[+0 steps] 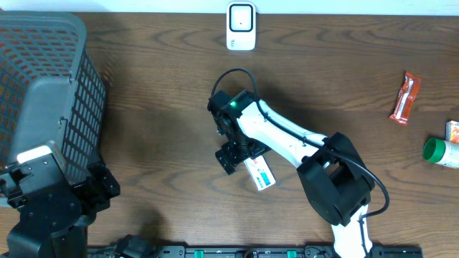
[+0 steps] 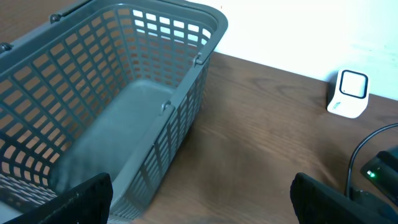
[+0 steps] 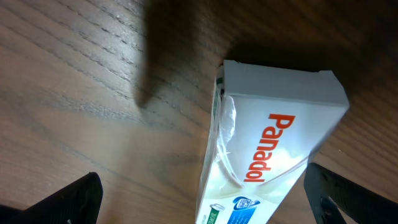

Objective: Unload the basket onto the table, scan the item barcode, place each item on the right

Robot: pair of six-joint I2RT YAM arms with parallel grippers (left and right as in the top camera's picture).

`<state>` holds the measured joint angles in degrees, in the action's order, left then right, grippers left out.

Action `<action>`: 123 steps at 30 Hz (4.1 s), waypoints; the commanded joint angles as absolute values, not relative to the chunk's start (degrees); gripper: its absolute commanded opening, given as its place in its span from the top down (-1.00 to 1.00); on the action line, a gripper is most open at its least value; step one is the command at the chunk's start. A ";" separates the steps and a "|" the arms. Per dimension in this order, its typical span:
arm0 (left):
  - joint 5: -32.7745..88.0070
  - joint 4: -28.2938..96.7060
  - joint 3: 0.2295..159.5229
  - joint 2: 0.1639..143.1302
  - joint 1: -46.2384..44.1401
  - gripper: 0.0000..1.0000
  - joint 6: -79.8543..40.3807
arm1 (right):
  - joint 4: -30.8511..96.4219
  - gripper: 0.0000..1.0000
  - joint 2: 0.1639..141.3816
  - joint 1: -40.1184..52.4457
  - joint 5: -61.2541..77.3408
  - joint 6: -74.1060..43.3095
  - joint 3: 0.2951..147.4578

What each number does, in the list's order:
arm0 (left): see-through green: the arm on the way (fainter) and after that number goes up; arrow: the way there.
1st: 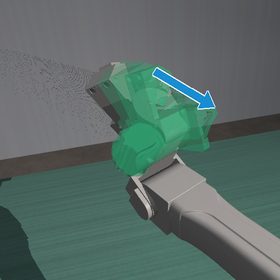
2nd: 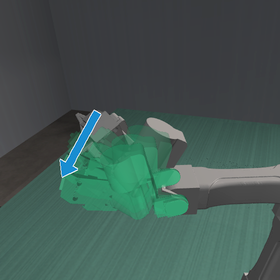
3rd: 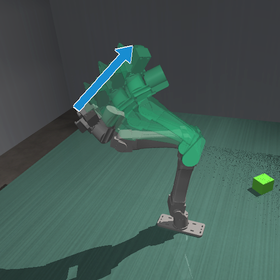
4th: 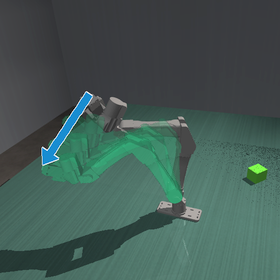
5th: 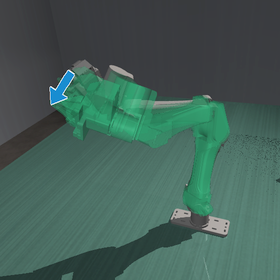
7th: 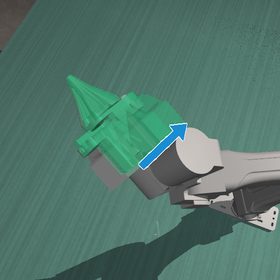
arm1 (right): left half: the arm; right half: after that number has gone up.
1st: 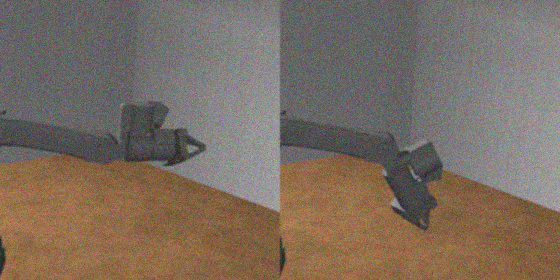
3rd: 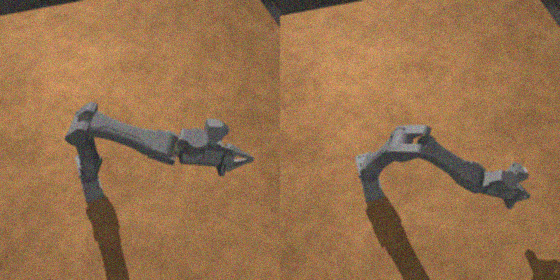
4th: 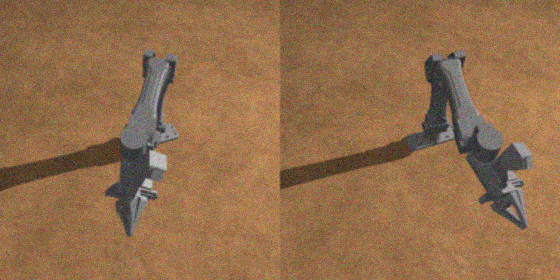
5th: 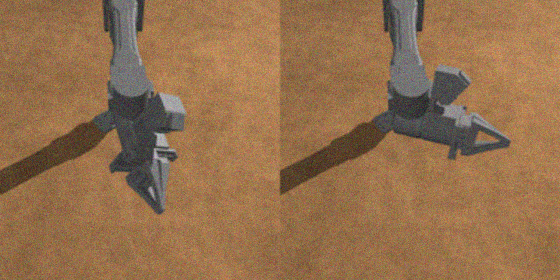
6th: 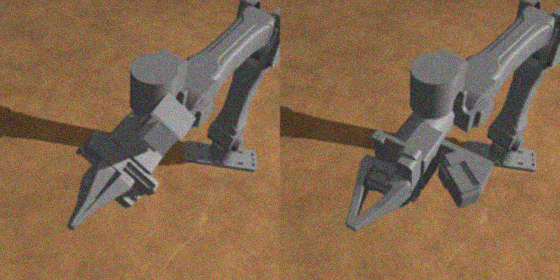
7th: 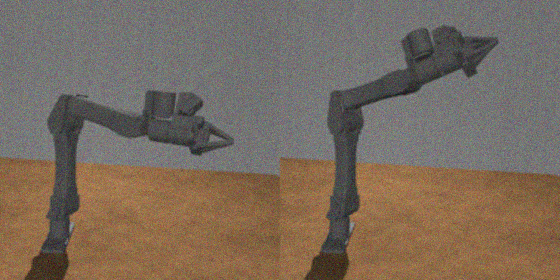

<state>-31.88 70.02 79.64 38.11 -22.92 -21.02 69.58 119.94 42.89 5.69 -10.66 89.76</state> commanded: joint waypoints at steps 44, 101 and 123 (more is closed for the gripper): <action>-32.38 69.84 80.12 37.98 -22.68 -0.83 -21.32 | 58.02 0.13 119.48 38.13 21.15 -7.55 76.44; -32.38 69.84 80.12 37.98 -22.68 -0.83 -21.32 | 59.24 0.36 119.48 20.18 65.76 6.48 98.26; -32.38 69.84 80.12 37.98 -22.68 -0.83 -21.32 | 37.74 0.33 119.70 28.40 -16.12 9.21 107.57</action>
<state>-31.88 70.04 79.64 38.11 -22.92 -21.02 39.97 119.00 26.94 1.17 3.62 106.26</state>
